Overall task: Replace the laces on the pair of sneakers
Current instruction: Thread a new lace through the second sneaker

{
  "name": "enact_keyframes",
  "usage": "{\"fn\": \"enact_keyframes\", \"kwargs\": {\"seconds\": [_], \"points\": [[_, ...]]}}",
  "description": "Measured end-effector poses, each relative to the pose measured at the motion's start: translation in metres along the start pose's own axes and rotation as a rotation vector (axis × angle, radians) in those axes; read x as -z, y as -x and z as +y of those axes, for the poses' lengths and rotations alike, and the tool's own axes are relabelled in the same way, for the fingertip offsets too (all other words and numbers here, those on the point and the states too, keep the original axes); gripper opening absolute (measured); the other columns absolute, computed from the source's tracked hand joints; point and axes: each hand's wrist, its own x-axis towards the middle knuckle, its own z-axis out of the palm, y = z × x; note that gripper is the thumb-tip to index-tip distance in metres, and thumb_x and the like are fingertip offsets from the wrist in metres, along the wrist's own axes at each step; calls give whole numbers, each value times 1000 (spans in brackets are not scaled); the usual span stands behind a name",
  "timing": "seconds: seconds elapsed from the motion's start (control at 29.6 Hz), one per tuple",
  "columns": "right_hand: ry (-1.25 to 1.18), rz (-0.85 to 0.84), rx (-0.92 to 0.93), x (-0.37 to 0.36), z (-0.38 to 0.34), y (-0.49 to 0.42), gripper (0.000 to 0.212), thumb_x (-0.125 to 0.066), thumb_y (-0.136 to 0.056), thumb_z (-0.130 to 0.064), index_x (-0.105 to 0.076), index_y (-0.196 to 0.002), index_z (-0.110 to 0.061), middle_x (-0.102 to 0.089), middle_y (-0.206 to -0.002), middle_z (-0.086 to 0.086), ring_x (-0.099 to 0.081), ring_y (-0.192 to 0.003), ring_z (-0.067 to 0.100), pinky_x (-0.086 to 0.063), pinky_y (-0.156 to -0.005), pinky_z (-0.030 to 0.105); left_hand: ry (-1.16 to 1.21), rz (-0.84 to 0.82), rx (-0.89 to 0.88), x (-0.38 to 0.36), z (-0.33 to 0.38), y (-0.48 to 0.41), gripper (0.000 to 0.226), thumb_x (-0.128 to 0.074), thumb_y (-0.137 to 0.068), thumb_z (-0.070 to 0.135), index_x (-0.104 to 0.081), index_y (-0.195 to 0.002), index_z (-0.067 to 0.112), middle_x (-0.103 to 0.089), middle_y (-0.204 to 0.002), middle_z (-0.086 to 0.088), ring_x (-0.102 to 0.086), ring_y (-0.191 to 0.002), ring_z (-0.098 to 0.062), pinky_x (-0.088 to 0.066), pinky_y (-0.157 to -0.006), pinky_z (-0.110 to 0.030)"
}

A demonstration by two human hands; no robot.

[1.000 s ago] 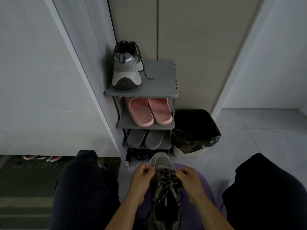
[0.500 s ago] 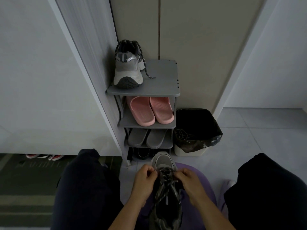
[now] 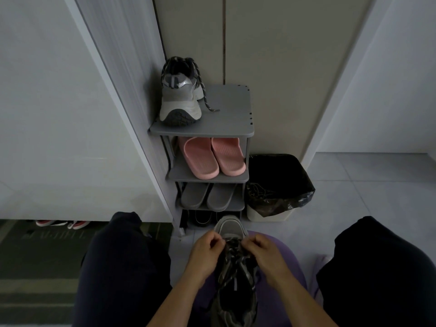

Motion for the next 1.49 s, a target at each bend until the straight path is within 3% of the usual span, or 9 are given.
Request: {"fn": "enact_keyframes", "kwargs": {"seconds": [0.14, 0.27, 0.41, 0.61, 0.84, 0.98, 1.18, 1.32, 1.49], "points": [[-324, 95, -134, -3, 5, 10, 21, -54, -86, -1, -57, -67, -8, -59, -63, 7, -54, -64, 18, -44, -60, 27, 482, 108, 188, -10, -2, 12, 19, -54, -86, 3, -55, -68, 11, -58, -73, -6, -54, -73, -18, -43, -68, -28], [-205, 24, -143, 1, -3, 6, 22, -54, -87, -8, -55, -65, -12, -55, -62, 6, -50, -63, 18, -41, -60, 28, 267, 37, 94, -5, -1, 9, 17, -53, -88, 8, -52, -72, 12, -54, -73, -2, -50, -71, -12, -41, -64, -19], [186, -42, -5, -2, -8, -1, 21, -59, -88, -25, -59, -76, -8, -57, -72, 7, -53, -71, 16, -42, -67, 30, 20, -14, 53, 1, 3, -4, 18, -56, -89, 25, -51, -75, 15, -52, -73, 2, -49, -70, -9, -40, -61, -14], [-199, 81, -122, -5, 0, 6, 22, -58, -89, -14, -58, -68, -9, -61, -61, 4, -56, -60, 16, -44, -59, 26, 396, 107, 164, -7, 0, 3, 14, -57, -88, 10, -56, -74, 11, -58, -76, -5, -56, -73, -15, -44, -66, -24], [66, 2, 55, 12, -2, 8, 16, -66, -84, -12, -61, -68, -12, -59, -57, -5, -53, -57, 7, -45, -58, 21, 12, 15, -61, 3, -3, 12, 23, -61, -83, 3, -58, -69, 21, -59, -74, 4, -55, -70, -6, -42, -61, -5], [268, -84, 59, 11, -4, 8, 20, -67, -82, -9, -64, -67, -22, -64, -62, -9, -57, -55, -3, -46, -60, 14, -116, -11, -134, 4, -3, 8, 26, -62, -83, 6, -59, -72, 29, -60, -82, 6, -57, -75, -4, -45, -66, -8], [489, -119, 122, 6, -11, 6, 23, -63, -85, -14, -58, -64, -23, -58, -63, -9, -51, -58, 0, -39, -54, 8, -405, -64, -203, 5, -2, -3, 3, -62, -83, 15, -64, -85, 15, -57, -87, 4, -58, -83, -12, -46, -73, -18], [236, -69, -2, 9, -7, 10, 26, -53, -87, -8, -50, -62, -13, -47, -60, 3, -40, -54, 9, -32, -50, 20, -160, 3, -81, 5, -1, 5, 22, -61, -81, 6, -57, -66, 22, -59, -70, 5, -55, -68, -8, -44, -65, -18], [-123, -18, -158, 14, -3, 13, 26, -49, -89, -2, -54, -64, -8, -56, -58, 6, -47, -56, 16, -39, -57, 29, 356, 34, 103, 11, -3, 12, 21, -56, -83, -5, -59, -68, 8, -61, -65, -5, -57, -63, -12, -49, -64, -19]]}}
